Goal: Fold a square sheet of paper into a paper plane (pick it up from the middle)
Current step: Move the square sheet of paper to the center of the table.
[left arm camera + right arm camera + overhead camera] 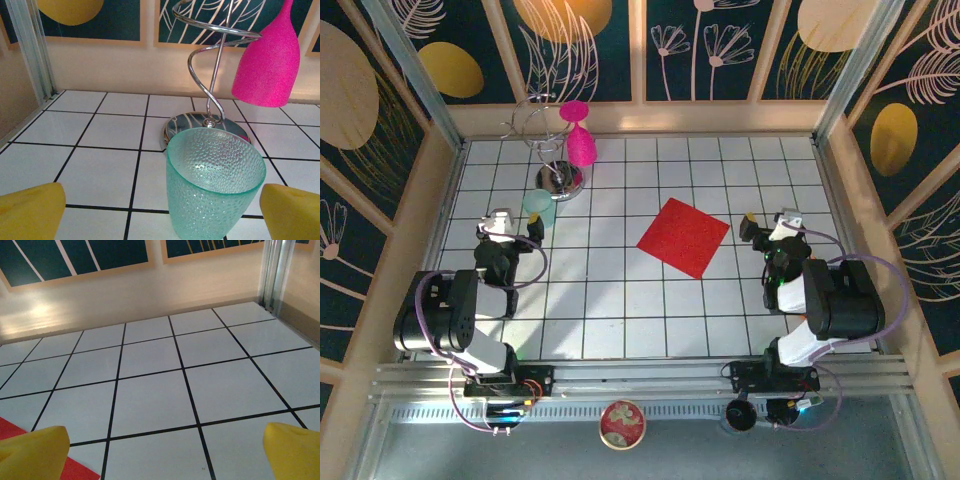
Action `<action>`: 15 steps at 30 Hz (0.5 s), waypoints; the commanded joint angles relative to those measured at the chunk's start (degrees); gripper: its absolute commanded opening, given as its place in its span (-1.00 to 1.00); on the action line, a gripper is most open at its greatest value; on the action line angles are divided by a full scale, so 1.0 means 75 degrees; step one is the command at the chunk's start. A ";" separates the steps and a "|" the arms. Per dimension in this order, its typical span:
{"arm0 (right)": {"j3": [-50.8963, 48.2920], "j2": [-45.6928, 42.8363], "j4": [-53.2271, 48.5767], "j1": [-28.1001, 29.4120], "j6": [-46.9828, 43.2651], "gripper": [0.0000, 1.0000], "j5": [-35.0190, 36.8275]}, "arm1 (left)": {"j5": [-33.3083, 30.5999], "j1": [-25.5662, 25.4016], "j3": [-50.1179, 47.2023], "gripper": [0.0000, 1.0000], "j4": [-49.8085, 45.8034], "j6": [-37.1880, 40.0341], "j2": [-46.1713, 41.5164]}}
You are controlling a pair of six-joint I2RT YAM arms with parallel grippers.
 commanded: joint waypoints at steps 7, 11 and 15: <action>0.0118 0.0020 0.0159 -0.0055 -0.0132 0.98 -0.0083 | 0.0008 0.0064 0.0033 0.98 0.0193 0.0034 0.0023; 0.0118 0.0026 0.0156 -0.0050 -0.0130 0.98 -0.0078 | -0.0142 0.0064 0.0057 0.98 0.0147 -0.0018 0.0023; 0.0124 0.0026 0.0141 -0.0054 -0.0120 0.98 -0.0078 | -0.0156 0.0063 0.0069 0.98 0.0157 -0.0019 0.0028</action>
